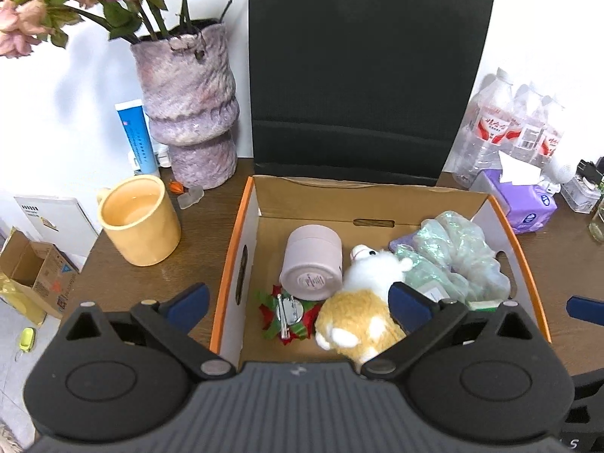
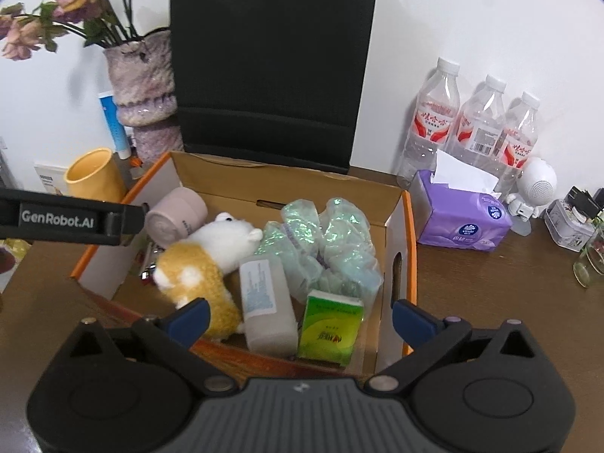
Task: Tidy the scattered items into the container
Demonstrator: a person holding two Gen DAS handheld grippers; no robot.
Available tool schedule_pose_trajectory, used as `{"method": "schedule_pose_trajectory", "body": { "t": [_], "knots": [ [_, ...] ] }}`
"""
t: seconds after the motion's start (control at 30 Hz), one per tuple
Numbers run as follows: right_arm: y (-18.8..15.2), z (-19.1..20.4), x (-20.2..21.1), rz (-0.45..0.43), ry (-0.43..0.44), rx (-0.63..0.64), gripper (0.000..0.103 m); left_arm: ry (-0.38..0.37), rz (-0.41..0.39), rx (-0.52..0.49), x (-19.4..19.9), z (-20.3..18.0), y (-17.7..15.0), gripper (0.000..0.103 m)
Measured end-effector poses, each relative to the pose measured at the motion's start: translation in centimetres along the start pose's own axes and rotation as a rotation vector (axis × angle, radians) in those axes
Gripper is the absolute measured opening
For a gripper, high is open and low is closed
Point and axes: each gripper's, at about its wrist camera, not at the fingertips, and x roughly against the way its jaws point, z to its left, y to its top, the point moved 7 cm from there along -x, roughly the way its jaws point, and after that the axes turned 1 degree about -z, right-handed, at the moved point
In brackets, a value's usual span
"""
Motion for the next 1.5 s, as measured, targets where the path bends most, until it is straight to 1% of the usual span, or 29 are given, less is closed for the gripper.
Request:
{"method": "schedule_pose_trajectory", "body": {
  "t": [0.33, 0.57, 0.7, 0.8, 0.93, 1.07, 1.2, 1.3, 1.5],
  "knots": [
    [-1.3, 1.1, 4.4, -0.05, 0.011, -0.001, 0.103, -0.008, -0.046, -0.024, 4.2, -0.5, -1.3, 0.103],
    [-2.7, 1.5, 7.6, -0.1, 0.005, -0.009, 0.103, -0.02, -0.115, -0.026, 8.0, -0.6, -2.7, 0.103],
    [-3.9, 1.8, 9.4, -0.126, 0.026, -0.02, 0.103, -0.058, -0.149, -0.022, 10.1, -0.5, -3.7, 0.103],
    [-4.8, 2.1, 10.6, -0.149, 0.029, -0.02, 0.103, -0.062, -0.182, -0.022, 11.7, -0.5, -4.8, 0.103],
    [-6.4, 2.4, 12.2, -0.183, 0.018, -0.002, 0.103, -0.032, -0.24, -0.047, 13.5, -0.6, -6.5, 0.103],
    [-8.3, 2.8, 13.7, -0.226, -0.003, 0.024, 0.103, -0.052, -0.257, -0.068, 14.7, -0.9, -8.4, 0.103],
    [-10.5, 3.1, 14.7, -0.262, -0.01, 0.033, 0.103, -0.04, -0.294, -0.089, 15.9, -1.0, -10.1, 0.103],
    [-12.0, 3.3, 15.3, -0.277, -0.008, 0.027, 0.103, -0.04, -0.311, -0.084, 16.6, -0.9, -11.3, 0.103],
    [-13.7, 3.6, 16.4, -0.313, -0.02, 0.018, 0.103, -0.031, -0.315, -0.064, 17.3, -0.6, -13.7, 0.103]
  ]
}}
